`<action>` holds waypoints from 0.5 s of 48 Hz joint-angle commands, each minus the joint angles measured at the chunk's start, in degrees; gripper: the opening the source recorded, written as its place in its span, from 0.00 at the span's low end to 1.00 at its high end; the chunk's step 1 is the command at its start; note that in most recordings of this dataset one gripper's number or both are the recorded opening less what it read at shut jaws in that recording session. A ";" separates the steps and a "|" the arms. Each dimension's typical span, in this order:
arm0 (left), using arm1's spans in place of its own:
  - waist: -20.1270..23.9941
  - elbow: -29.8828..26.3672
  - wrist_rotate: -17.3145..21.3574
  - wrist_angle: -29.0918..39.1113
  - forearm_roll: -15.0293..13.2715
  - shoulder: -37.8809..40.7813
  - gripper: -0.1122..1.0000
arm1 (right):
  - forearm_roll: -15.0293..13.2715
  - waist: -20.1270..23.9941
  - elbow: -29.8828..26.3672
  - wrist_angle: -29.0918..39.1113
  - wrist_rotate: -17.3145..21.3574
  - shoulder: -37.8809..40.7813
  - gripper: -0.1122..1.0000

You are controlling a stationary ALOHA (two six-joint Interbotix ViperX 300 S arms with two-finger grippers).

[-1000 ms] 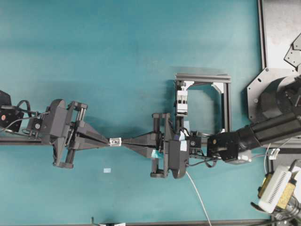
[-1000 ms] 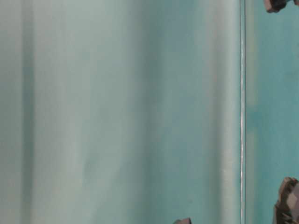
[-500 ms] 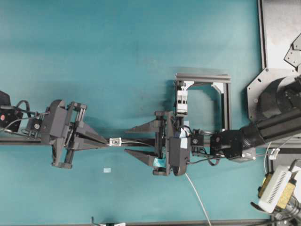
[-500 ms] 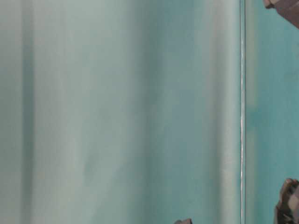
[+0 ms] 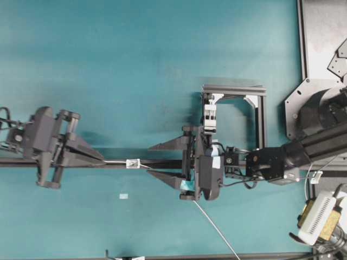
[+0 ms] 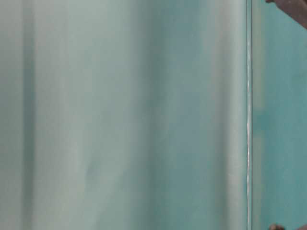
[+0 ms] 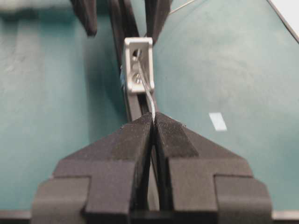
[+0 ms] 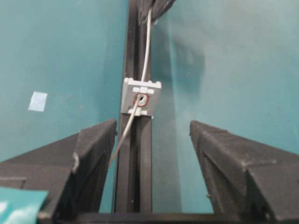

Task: Insert the wire into the hole on the right side and pull it with the left arm.
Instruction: 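Open the right gripper and pull the wire leftward with the left gripper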

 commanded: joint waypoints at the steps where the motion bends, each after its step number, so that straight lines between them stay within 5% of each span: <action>1: 0.00 1.14 0.18 -0.18 0.09 -3.34 0.01 | -0.09 0.09 0.00 -0.26 0.00 -2.64 0.77; 24: 0.26 9.32 0.53 5.19 0.09 -13.45 0.01 | -0.09 0.09 0.88 -0.18 0.00 -3.25 0.77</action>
